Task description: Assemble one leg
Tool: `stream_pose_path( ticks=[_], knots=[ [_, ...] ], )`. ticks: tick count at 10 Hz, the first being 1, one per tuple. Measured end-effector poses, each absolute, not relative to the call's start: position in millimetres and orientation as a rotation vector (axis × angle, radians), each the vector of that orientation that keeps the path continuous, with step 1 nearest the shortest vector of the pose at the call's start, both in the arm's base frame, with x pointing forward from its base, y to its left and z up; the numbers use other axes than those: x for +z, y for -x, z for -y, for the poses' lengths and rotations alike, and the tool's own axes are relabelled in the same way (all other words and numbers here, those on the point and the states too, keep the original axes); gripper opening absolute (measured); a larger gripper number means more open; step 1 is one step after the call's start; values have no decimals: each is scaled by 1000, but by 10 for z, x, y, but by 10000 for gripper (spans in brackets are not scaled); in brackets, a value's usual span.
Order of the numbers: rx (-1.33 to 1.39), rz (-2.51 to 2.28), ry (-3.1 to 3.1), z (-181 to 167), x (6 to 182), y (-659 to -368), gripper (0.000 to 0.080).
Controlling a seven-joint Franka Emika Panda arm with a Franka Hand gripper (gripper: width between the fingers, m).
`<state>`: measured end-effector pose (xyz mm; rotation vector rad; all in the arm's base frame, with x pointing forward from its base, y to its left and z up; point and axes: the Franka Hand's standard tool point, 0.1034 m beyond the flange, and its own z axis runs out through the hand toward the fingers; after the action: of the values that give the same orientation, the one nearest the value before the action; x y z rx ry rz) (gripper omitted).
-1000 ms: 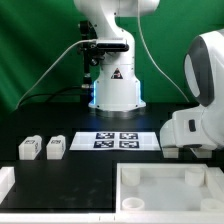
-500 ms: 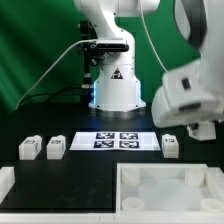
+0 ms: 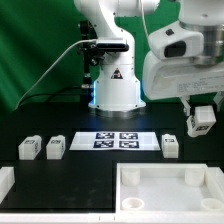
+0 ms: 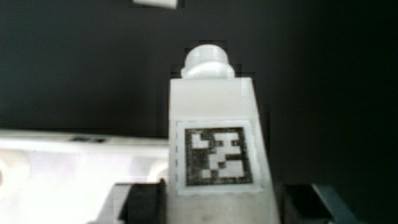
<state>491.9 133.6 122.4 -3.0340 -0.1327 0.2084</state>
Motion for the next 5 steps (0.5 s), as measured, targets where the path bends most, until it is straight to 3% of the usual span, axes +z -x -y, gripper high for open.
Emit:
stream_pose_path(
  ticks=[1,2,4,5],
  knots=[
    [91,136,3035,-1311,1237,-4983,292],
    [-169,156,3021,-1179,1384,-5362,292],
    [-529,200,2989,-1008,1575,-5781,292],
    [-700,199,2960,-1025,1554,-5741,292]
  ],
)
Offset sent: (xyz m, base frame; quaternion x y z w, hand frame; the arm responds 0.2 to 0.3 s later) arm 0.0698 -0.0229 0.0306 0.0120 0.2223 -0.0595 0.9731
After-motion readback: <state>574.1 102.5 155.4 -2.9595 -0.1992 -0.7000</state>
